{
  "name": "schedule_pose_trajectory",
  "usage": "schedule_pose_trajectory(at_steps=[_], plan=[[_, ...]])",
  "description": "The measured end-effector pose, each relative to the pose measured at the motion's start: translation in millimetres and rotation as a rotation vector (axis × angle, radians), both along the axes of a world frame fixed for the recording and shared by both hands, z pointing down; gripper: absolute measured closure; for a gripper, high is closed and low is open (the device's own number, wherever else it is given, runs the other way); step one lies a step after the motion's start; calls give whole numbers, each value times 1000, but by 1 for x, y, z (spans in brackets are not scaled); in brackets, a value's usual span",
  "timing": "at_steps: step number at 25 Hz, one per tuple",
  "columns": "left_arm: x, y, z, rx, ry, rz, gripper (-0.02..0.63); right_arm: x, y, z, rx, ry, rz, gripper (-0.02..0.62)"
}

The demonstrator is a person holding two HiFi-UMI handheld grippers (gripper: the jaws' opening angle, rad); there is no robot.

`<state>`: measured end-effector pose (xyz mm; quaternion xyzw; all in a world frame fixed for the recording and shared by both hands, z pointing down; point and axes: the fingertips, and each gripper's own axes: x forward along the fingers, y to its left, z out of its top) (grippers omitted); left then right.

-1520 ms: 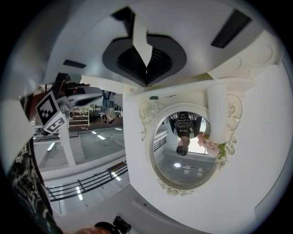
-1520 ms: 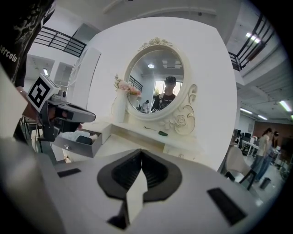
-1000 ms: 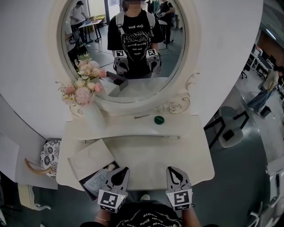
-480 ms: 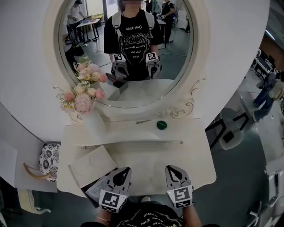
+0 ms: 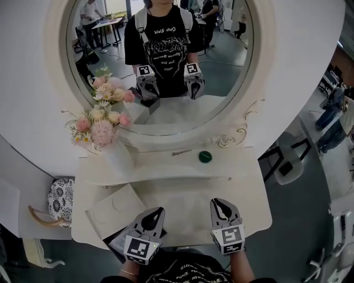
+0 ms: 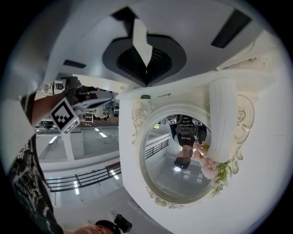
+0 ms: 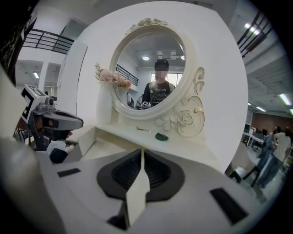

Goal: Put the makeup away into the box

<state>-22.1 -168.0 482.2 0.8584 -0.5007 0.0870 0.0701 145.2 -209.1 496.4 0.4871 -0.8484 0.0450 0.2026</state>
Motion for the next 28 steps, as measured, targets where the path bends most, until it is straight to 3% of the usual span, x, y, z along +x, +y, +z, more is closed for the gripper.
schedule_pose_trajectory(at_steps=[4, 7, 15, 28], plan=[[-1, -5, 1, -7, 5, 4, 591, -3, -13, -4, -1, 1, -5, 572], [-3, -8, 1, -11, 11, 3, 591, -7, -23, -7, -11, 10, -22, 512], [-12, -18, -3, -37, 19, -31, 591, -16, -45, -14, 4, 20, -43, 479], [-17, -19, 5, -32, 23, -15, 591, -34, -73, -16, -25, -21, -60, 443]])
